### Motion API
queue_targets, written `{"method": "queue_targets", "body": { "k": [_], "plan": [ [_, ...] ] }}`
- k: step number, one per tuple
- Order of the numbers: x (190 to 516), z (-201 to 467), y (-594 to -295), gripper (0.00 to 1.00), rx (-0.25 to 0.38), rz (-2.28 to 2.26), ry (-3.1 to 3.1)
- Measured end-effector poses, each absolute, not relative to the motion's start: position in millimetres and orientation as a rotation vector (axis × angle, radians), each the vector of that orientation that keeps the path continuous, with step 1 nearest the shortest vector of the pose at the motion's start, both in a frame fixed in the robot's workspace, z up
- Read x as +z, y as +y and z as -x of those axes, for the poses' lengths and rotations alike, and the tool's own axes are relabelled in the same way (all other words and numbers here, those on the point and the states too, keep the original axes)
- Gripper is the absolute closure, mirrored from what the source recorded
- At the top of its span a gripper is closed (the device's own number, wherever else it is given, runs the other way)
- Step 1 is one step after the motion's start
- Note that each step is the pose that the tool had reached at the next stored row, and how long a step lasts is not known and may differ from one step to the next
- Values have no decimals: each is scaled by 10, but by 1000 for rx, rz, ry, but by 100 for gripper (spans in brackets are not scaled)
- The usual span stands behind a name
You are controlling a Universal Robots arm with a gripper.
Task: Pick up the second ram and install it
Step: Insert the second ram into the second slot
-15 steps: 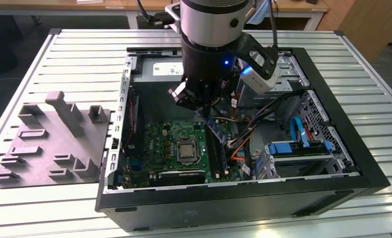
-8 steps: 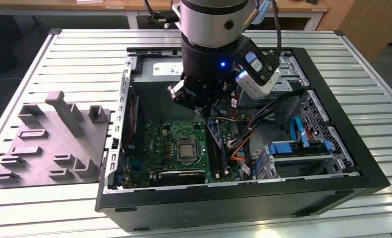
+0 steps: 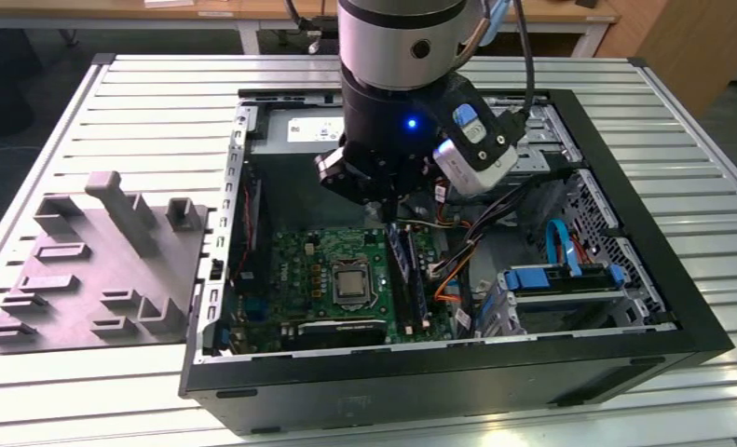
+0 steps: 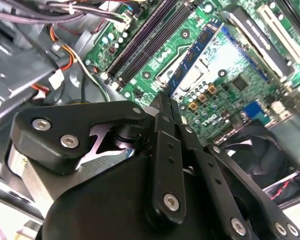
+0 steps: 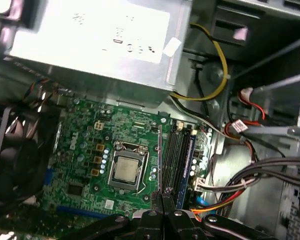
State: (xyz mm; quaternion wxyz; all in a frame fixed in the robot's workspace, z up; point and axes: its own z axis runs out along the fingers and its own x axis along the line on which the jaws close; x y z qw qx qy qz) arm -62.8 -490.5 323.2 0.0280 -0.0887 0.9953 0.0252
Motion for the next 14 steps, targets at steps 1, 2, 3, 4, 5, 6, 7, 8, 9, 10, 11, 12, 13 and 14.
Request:
{"method": "queue_targets", "body": {
  "k": [1,2,3,4,5,6,7,8,9,10,11,12,13,14],
  "plan": [
    [3231,628,-4905,88,77,246,3074],
    [3230,628,-4905,88,76,216,3076],
    [3228,628,-4905,88,76,188,3077],
    [3227,628,-4905,88,75,161,3079],
    [3226,628,-4905,88,74,133,3079],
    [3225,628,-4905,88,73,105,3080],
    [3223,628,-4905,88,72,78,3081],
    [3222,628,-4905,88,71,53,3081],
    [3221,628,-4905,88,71,27,3081],
    [3220,628,-4905,88,70,8,3081],
    [3220,628,-4905,88,70,3,3081],
    [3221,628,-4905,88,70,2,3081],
    [3220,628,-4905,88,70,2,3080],
    [3220,628,-4905,88,71,2,3080]
  ]
}}
